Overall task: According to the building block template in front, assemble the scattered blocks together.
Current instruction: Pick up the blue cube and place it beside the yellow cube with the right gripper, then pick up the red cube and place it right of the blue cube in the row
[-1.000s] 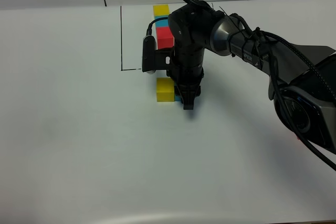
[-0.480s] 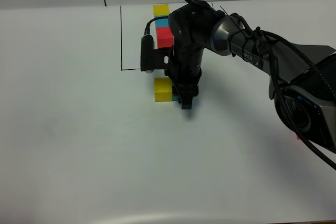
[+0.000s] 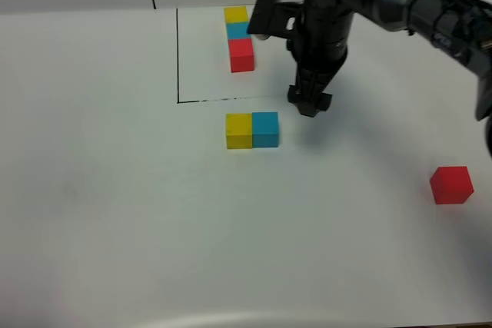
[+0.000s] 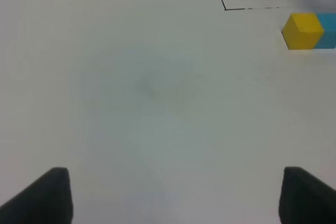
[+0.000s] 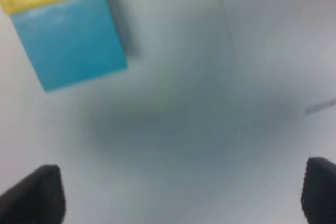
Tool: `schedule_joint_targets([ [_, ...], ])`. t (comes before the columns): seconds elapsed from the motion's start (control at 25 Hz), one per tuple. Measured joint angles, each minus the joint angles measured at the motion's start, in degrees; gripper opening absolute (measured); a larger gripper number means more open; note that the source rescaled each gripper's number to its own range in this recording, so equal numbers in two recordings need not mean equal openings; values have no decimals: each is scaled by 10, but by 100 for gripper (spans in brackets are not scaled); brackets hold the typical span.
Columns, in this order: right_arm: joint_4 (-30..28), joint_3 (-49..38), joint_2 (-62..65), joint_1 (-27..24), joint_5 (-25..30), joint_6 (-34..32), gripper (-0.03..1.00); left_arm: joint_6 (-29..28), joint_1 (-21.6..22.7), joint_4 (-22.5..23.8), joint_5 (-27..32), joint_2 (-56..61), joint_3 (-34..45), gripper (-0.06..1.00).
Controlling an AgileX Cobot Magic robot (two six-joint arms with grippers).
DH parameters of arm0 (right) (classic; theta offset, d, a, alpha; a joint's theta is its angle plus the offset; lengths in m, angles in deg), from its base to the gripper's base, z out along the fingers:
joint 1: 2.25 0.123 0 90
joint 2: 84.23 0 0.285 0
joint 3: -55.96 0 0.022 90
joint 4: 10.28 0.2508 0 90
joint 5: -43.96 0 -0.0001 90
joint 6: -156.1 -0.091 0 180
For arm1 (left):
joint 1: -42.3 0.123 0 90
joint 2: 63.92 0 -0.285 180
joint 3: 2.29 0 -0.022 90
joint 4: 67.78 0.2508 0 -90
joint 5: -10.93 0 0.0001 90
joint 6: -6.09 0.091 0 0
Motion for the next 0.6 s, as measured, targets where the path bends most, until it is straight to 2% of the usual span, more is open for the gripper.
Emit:
schedule_joint_targets([
  [0.12,0,-96,69,-32,-29,-83,84,0,0,0,0,0,0,83],
  [0.36,-21,-313,214,-106,-129,-314,84,0,0,0,0,0,0,83],
  [0.48,-27,-423,272,-145,-172,-378,84,0,0,0,0,0,0,83],
  [0.6,-4,-499,297,-181,-216,-405,82,0,0,0,0,0,0,83],
])
